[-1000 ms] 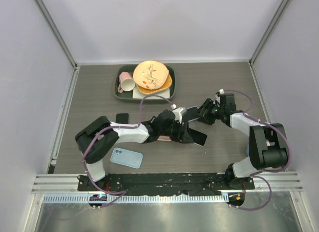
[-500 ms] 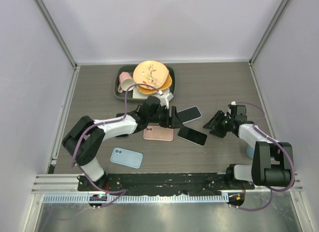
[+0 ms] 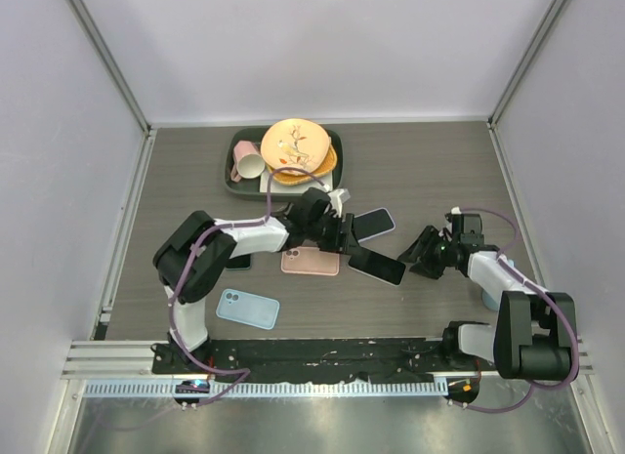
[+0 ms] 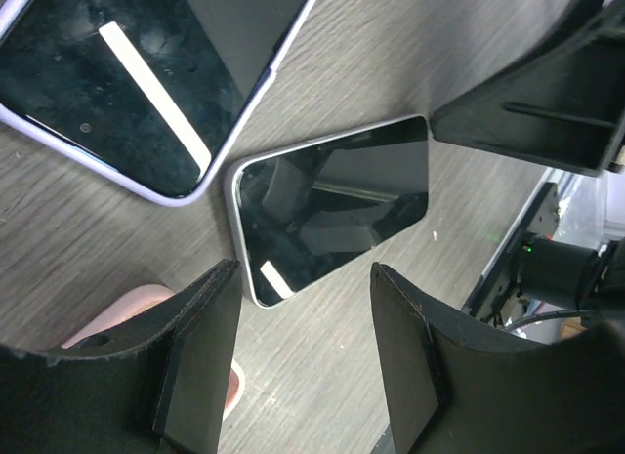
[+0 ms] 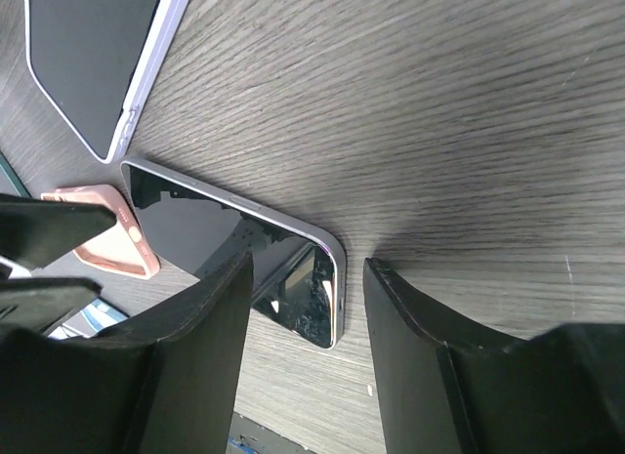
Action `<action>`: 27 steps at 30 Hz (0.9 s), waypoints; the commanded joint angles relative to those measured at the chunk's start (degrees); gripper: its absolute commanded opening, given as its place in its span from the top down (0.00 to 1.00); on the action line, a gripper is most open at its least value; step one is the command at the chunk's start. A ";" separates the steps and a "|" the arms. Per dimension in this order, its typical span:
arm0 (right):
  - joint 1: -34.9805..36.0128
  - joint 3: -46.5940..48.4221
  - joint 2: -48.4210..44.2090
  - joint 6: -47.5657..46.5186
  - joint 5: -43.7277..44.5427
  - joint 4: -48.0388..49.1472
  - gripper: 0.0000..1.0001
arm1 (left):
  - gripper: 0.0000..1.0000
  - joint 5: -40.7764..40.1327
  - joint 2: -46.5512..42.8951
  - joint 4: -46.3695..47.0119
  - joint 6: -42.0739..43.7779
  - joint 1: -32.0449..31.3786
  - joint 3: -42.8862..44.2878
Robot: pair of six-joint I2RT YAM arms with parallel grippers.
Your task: Put the phone into the phone case
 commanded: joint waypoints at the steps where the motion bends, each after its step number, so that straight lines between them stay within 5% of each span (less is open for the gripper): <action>1: -0.01 -1.43 -1.20 0.22 -0.60 -1.37 0.46 | 0.42 0.20 3.72 -2.02 0.93 -0.01 3.62; 15: -0.01 -8.37 -1.64 8.21 -9.56 10.31 0.47 | 0.50 5.56 9.63 -3.26 -1.17 -0.53 6.27; 27: -0.01 -9.08 2.23 14.29 -14.14 22.89 0.47 | 0.51 19.89 8.05 22.75 -13.22 -0.53 -0.41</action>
